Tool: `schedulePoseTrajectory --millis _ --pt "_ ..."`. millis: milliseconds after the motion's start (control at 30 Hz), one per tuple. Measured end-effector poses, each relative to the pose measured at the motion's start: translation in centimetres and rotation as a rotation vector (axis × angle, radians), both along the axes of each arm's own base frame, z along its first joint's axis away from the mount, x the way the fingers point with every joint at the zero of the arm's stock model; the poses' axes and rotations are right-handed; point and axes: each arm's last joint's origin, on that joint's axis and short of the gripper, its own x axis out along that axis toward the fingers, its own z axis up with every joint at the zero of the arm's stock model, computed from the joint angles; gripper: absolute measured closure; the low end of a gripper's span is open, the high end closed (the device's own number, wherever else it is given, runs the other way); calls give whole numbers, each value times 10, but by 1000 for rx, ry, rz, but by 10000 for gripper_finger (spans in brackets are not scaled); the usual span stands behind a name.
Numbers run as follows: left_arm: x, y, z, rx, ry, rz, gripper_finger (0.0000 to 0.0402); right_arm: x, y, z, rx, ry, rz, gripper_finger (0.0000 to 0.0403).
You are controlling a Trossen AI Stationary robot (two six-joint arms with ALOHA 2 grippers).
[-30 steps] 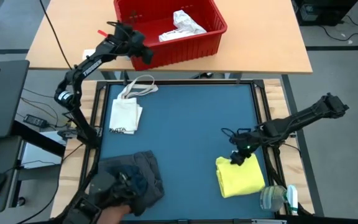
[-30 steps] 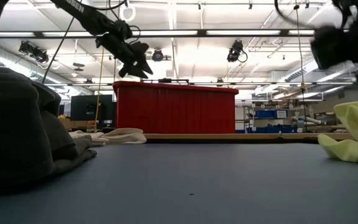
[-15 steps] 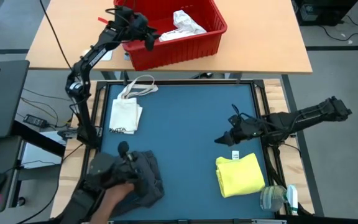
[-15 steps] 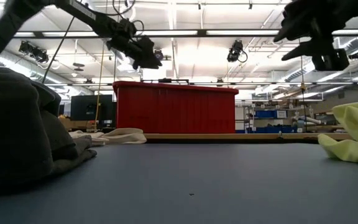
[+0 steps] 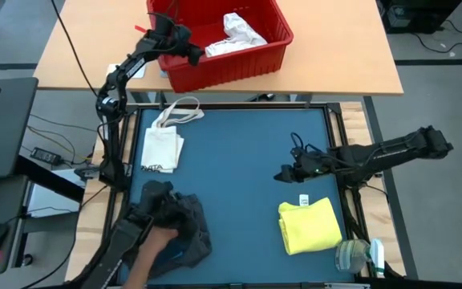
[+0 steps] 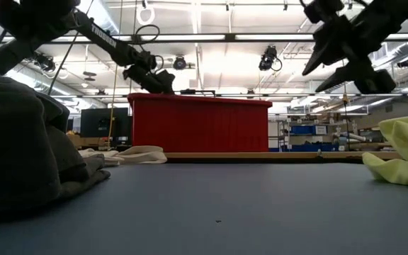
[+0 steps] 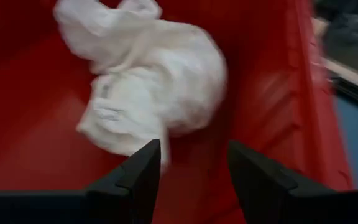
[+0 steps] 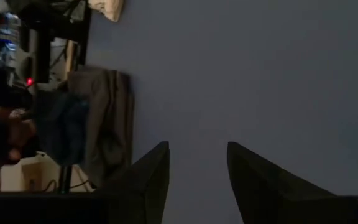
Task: Fold laundry
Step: Remove the white shirt from the red bin
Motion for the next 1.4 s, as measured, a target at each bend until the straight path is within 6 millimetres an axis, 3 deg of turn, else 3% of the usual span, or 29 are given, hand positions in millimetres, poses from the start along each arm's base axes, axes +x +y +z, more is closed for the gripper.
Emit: schedulePoseTrajectory --millis 233,333,533,767,933,1000,1167,1400 --pt "3 -34 1 -151 53 -245 239 3 -20 3 -72 -35 54 235" --pt "-2 -52 -8 -246 136 -354 255 4 -33 7 -134 -77 83 235" --pt "-11 -66 -4 -321 208 -382 280 2 -70 15 -312 -145 68 235" --pt "5 -44 22 -91 108 -118 280 -16 -132 22 -550 -143 -106 235" --pt "24 -22 37 158 -23 52 232 -27 -167 23 -534 -228 -171 235" --pt "29 -12 27 147 -78 83 207 -28 -176 20 -520 -240 -178 235" --pt "36 6 -21 32 -44 137 157 -30 -189 9 -445 -199 -258 235" --pt "37 17 -60 -21 44 212 146 -29 -206 -5 -342 -204 -344 235"
